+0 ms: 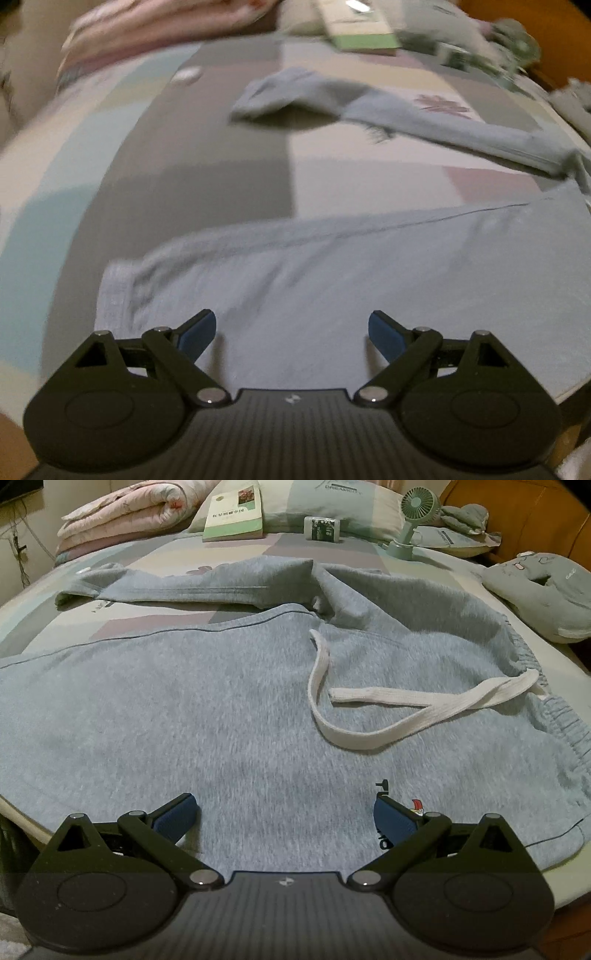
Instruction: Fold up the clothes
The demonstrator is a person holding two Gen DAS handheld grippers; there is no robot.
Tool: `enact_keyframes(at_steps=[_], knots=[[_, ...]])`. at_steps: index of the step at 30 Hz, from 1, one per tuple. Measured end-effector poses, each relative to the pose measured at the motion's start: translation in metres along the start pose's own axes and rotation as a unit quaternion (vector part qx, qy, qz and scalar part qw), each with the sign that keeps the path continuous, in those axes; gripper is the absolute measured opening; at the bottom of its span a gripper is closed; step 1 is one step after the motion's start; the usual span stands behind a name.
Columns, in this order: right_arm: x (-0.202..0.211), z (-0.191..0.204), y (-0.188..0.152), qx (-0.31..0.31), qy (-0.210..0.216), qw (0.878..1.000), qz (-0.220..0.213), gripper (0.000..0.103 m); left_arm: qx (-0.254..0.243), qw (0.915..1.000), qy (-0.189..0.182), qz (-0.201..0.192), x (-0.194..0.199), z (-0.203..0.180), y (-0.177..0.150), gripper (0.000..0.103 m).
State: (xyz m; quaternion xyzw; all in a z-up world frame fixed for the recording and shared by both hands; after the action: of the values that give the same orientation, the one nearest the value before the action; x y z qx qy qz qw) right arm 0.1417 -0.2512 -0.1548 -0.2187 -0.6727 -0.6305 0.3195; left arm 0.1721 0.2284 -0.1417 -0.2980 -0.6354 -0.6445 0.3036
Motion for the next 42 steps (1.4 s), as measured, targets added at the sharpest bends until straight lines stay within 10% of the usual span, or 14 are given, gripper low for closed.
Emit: enact_keyframes(at_steps=[9,24,34,42], knots=[[-0.001,0.001,0.001,-0.002,-0.005,1.000,0.008,0.103,0.052,0.9971,0.056,0.006,-0.001,0.040,-0.014,0.091],[0.017,-0.023,0.012,-0.025,-0.015,1.000,-0.009,0.103,0.056,0.9977,0.037,-0.004,-0.021,0.032,0.006,0.091],[0.004,-0.163,0.029,-0.106,-0.057,0.992,-0.047,0.103,-0.023,0.9984,0.029,-0.043,0.010,-0.021,0.039,0.091],[0.013,-0.179,-0.012,-0.057,-0.074,0.995,-0.027,0.103,-0.097,0.9929,0.032,-0.062,0.020,-0.067,0.054,0.091]])
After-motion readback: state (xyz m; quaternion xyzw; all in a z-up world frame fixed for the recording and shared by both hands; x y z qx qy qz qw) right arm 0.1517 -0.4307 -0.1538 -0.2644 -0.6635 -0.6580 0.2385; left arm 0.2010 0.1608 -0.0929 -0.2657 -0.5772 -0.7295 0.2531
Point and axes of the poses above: each gripper's, at about its wrist camera, not at the fingertips, and x roughly against the way its jaws point, z to its left, y to its top, the point moved 7 cm from there along -x, roughly the way its jaws point, and after that the axes turned 7 degrees about -z, right-handed, at the moved point
